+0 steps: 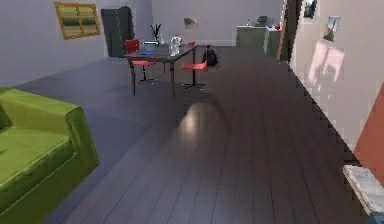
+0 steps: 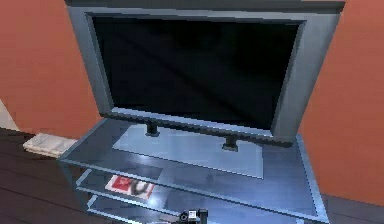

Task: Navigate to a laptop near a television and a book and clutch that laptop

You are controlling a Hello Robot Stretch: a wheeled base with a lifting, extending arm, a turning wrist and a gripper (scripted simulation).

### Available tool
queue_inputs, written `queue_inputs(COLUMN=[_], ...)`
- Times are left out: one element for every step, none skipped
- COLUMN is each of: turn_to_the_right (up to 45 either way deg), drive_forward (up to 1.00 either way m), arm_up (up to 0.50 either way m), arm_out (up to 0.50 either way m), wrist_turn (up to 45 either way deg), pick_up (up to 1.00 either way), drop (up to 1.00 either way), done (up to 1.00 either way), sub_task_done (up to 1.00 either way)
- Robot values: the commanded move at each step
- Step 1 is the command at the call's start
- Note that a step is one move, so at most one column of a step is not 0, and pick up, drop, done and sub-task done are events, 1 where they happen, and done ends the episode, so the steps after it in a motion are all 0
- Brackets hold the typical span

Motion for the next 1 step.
queue_inputs(turn_to_the_right=[0.0], drive_forward=[0.00], arm_up=[0.00], arm_out=[0.00], wrist_turn=[45.0], pick_up=[0.00], drop=[0.00], done=[0.00], sub_task_done=[0.00])
